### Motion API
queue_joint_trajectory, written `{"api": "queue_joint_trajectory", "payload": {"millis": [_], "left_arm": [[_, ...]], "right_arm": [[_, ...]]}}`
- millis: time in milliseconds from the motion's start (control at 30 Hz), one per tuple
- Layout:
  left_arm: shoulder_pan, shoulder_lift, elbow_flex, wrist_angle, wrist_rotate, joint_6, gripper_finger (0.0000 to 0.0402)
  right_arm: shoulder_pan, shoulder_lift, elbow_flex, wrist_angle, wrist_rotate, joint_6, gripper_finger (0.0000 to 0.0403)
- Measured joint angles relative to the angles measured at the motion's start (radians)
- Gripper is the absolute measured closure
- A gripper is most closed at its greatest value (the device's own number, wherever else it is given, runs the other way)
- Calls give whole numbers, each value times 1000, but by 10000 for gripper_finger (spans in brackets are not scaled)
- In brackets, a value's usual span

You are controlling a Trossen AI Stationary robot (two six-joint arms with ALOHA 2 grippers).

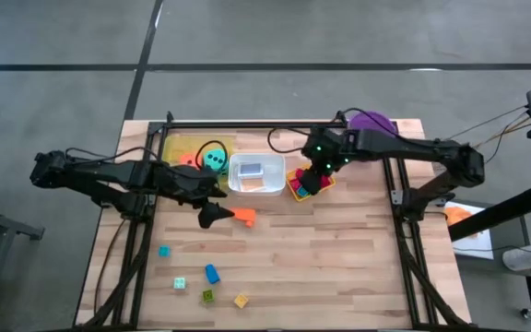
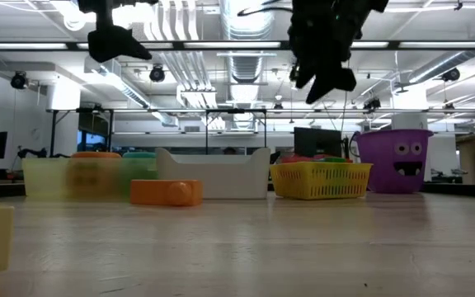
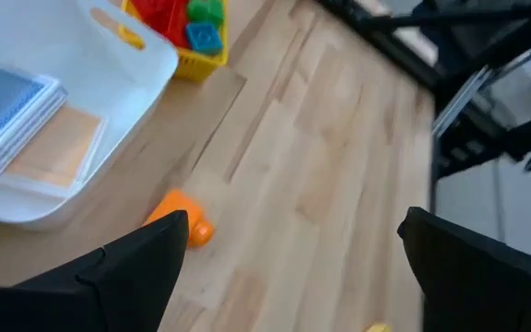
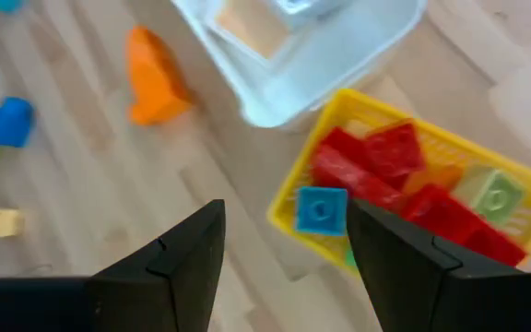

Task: Pick & Place Toys
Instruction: Put the orange game piece into the yellow bin

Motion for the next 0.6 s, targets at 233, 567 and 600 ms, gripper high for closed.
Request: {"api": "queue_joint_trajectory", "payload": {"millis": [233, 567, 600], "left_arm": [[-10, 57, 0, -99, 48, 93, 11], [-31, 265, 0, -102, 68, 155, 11], [-29, 277, 0, -101, 58, 156, 11]], "right_arm": [[89, -45, -1, 36, 67, 85, 180], [169, -105, -1, 34, 71, 10, 180], [185, -123, -1, 35, 70, 8, 180]]}}
